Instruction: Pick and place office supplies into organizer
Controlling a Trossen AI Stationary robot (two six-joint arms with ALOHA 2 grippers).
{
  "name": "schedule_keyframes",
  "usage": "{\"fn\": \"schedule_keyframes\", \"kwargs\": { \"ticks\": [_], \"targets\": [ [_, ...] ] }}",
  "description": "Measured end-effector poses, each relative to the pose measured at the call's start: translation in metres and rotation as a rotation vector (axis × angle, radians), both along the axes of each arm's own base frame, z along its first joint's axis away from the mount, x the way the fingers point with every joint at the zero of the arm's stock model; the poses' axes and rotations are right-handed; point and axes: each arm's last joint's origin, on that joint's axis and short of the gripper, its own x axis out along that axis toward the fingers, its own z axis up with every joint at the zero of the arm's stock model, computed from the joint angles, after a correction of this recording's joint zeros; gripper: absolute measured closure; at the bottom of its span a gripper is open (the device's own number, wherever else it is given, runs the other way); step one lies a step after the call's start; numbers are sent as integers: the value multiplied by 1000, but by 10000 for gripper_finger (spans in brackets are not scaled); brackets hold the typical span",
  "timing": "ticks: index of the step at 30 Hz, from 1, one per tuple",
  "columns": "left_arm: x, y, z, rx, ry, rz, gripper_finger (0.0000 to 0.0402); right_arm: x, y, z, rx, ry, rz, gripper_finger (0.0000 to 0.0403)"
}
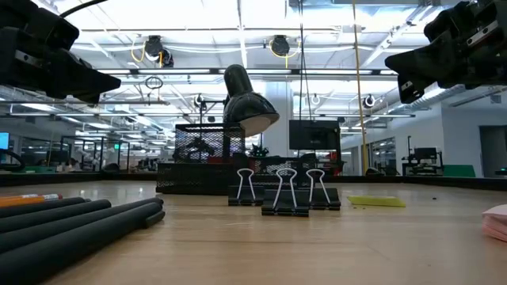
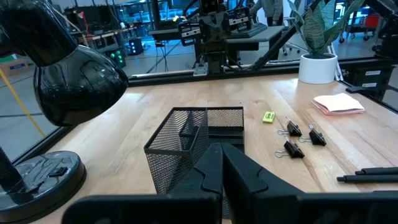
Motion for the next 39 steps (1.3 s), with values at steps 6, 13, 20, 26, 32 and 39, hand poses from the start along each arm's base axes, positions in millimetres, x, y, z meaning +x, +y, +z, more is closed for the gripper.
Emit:
{"fn": "schedule_keyframes", "kwargs": {
  "ticks": [6, 13, 20, 26, 32, 39],
  "targets": [
    [0, 0, 0, 0, 0, 0, 396, 0, 0, 0, 0, 0, 0, 403],
    [0, 0, 0, 0, 0, 0, 396, 0, 0, 0, 0, 0, 0, 403],
    [0, 0, 0, 0, 0, 0, 396, 0, 0, 0, 0, 0, 0, 403],
    [0, 0, 0, 0, 0, 0, 396, 0, 0, 0, -1, -1, 0, 403],
    [0, 0, 1, -33, -11, 2, 396, 0, 0, 2, -98, -28, -4, 403],
    [0, 0, 6, -213, -63, 17, 396, 0, 0, 2, -104, -32, -3, 403]
  ]
}}
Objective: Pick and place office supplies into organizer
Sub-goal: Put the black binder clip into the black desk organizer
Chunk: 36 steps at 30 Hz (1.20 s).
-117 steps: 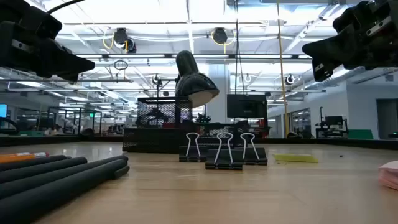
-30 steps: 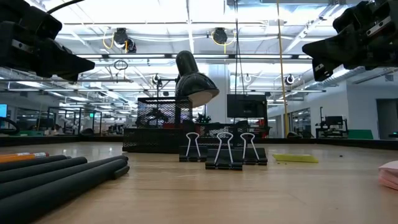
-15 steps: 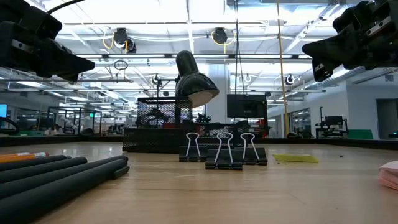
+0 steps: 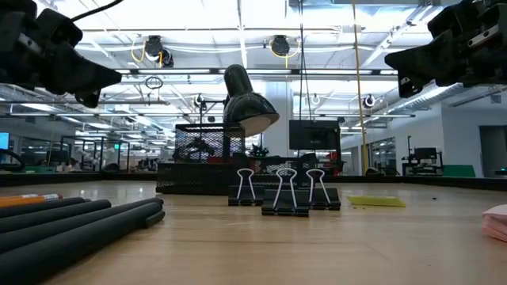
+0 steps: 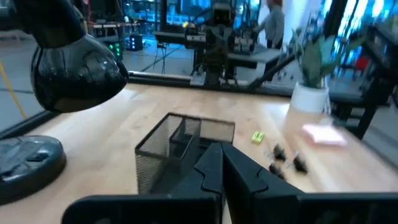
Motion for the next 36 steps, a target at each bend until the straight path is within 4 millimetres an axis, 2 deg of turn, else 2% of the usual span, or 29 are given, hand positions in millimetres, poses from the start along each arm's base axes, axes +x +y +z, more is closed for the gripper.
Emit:
{"fn": "schedule_keyframes", "kwargs": {
  "ticks": [4, 11, 16, 20, 22, 23, 29, 36],
  "targets": [
    [0, -1, 4, -97, -41, -17, 396, 0, 0, 2, 5, -18, 2, 403],
    [0, -1, 4, -126, -46, -14, 396, -1, 0, 8, -8, -80, -3, 403],
    [0, 0, 10, -73, -108, -15, 396, -1, 0, 14, -85, -151, -15, 403],
    [0, -1, 9, -24, -94, -19, 396, -1, 2, 20, -62, -222, -3, 403],
    [0, -1, 9, 15, -92, -19, 396, 2, 4, 19, -51, -200, 2, 402],
    [0, -1, 9, 29, -92, -19, 396, 5, 6, 15, -47, -150, 2, 401],
    [0, 0, 11, 50, -111, -15, 396, 38, 31, 51, -81, -59, -10, 364],
    [0, 0, 13, 39, -135, -13, 396, 97, 85, 94, -243, 184, -47, 279]
  ]
}}
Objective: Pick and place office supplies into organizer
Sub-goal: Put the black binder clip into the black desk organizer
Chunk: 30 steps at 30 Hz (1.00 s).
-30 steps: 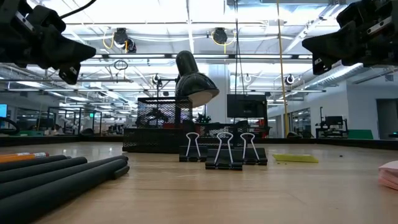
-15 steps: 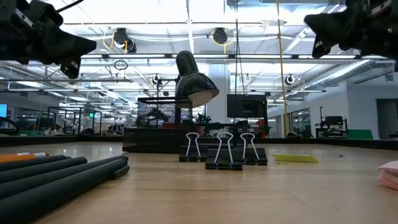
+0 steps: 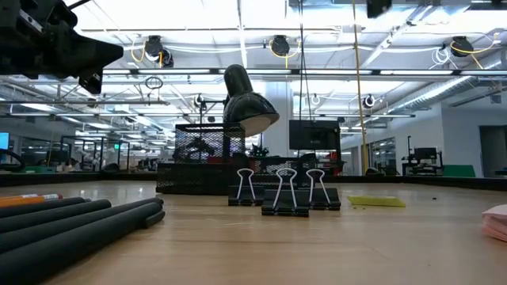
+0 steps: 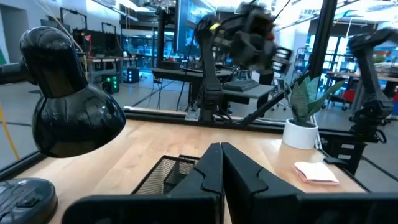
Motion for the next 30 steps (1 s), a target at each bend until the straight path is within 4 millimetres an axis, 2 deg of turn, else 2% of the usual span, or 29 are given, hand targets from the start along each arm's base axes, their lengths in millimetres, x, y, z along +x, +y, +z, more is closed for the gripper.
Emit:
{"fn": "schedule_keyframes", "kwargs": {
  "ticks": [3, 6, 11, 15, 18, 21, 25, 30],
  "targets": [
    [0, 0, 0, 0, 0, -1, 396, 23, 23, 7, -63, 169, -58, 241],
    [0, 0, 0, -5, -1, -1, 396, 42, 37, 8, -40, 264, -85, 212],
    [0, 0, 2, -8, -22, -1, 396, 64, 48, -21, 1, 396, -85, 190],
    [0, 0, 4, -11, -42, -1, 396, 71, 46, -42, 32, 451, -130, 186],
    [0, 0, 4, 14, -39, 2, 396, 72, 40, -58, 57, 469, -166, 187],
    [0, 0, 4, 50, -37, 7, 396, 70, 33, -72, 108, 411, -176, 189],
    [0, 0, 4, 86, -36, 11, 396, 58, 25, -97, 163, 366, -185, 188],
    [0, 0, 4, 99, -36, 13, 396, 45, 24, -114, 269, 346, -158, 189]
  ]
}}
